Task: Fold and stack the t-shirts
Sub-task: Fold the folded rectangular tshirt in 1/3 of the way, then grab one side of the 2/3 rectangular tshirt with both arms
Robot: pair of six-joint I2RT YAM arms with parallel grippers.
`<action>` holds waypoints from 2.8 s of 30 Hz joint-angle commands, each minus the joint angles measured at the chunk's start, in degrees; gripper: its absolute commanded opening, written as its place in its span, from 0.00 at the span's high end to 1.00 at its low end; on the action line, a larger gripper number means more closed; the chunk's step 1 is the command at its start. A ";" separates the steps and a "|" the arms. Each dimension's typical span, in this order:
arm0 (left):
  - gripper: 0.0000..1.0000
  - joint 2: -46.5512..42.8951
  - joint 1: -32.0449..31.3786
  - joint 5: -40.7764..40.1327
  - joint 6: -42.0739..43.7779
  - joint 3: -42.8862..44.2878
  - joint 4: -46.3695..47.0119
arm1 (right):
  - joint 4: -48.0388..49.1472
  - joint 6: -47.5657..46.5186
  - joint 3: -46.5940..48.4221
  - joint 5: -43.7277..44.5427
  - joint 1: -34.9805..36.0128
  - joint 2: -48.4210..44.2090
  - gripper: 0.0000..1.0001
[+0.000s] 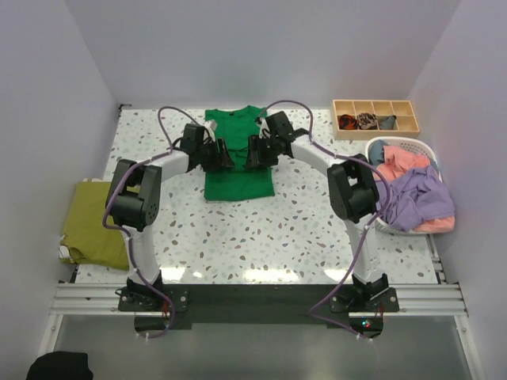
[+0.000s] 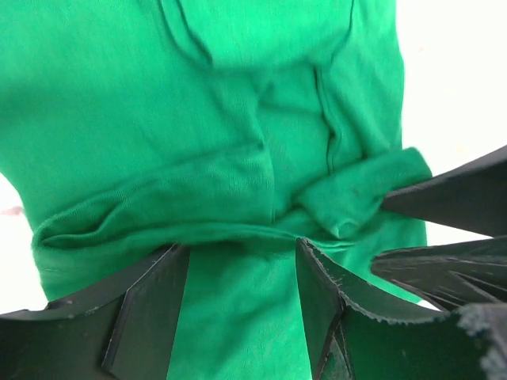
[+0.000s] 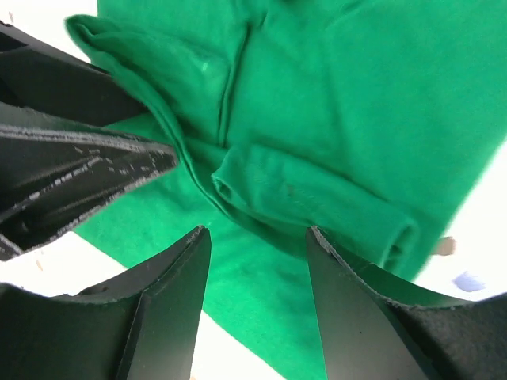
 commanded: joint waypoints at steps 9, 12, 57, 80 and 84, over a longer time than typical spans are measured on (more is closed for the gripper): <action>0.39 4.39 2.02 -2.81 0.08 7.12 5.02 | -0.65 -4.37 3.09 -0.59 -1.95 -5.31 0.43; 0.39 4.31 2.11 -3.95 -0.53 6.24 5.55 | 0.23 -2.96 -0.25 -3.58 -1.77 -6.62 0.43; 0.40 -5.27 2.90 -6.76 0.26 -0.88 6.07 | -7.51 -3.66 9.59 5.81 -0.80 4.01 0.41; 0.37 -21.00 2.82 -16.08 0.35 -18.89 6.08 | -5.23 -7.09 5.49 20.59 -4.58 -2.57 0.39; 0.35 -25.39 2.73 -12.31 -0.70 -24.34 6.43 | -4.95 -6.47 -3.06 16.28 -4.85 -8.55 0.39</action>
